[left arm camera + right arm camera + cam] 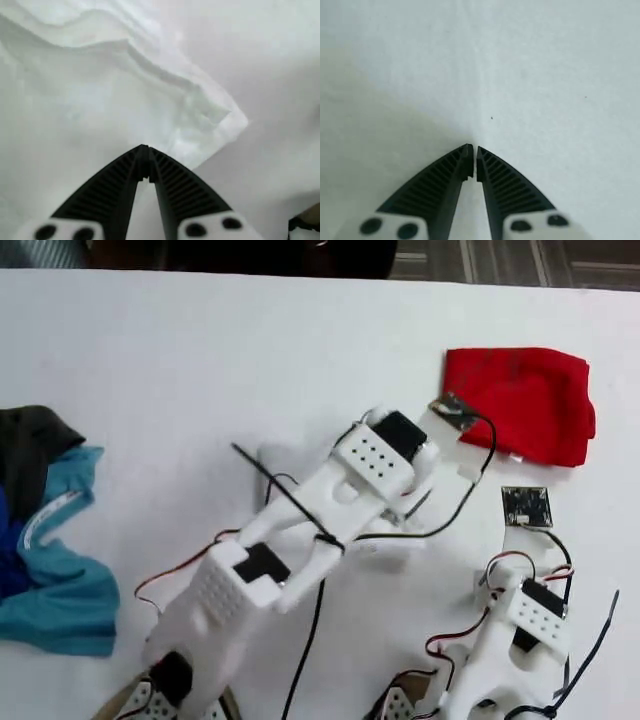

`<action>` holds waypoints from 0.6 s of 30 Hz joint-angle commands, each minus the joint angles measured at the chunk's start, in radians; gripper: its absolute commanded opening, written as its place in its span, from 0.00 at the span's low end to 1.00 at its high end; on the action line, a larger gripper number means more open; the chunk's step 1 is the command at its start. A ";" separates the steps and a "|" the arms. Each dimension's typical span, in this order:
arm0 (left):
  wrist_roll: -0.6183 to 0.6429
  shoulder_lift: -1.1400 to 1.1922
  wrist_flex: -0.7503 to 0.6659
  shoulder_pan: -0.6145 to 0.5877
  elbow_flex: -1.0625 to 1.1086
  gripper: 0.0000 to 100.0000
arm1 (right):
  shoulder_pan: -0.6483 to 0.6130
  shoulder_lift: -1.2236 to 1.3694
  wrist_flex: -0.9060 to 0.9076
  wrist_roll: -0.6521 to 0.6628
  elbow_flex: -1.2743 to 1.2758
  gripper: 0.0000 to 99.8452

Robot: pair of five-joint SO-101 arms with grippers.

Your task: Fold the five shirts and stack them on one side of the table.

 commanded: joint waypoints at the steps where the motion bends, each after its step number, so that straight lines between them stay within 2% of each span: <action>1: 0.011 0.002 0.006 0.060 0.022 0.03 | 0.005 -0.033 -0.018 -0.002 -0.005 0.02; 7: 0.012 0.011 -0.006 0.158 0.027 0.03 | 0.005 -0.033 -0.018 -0.002 -0.005 0.02; 13: 0.014 -0.003 0.002 0.152 0.016 0.03 | 0.005 -0.033 -0.018 -0.003 -0.005 0.02; 18: 0.011 -0.101 -0.005 0.061 0.016 0.03 | 0.005 -0.033 -0.018 -0.003 -0.005 0.02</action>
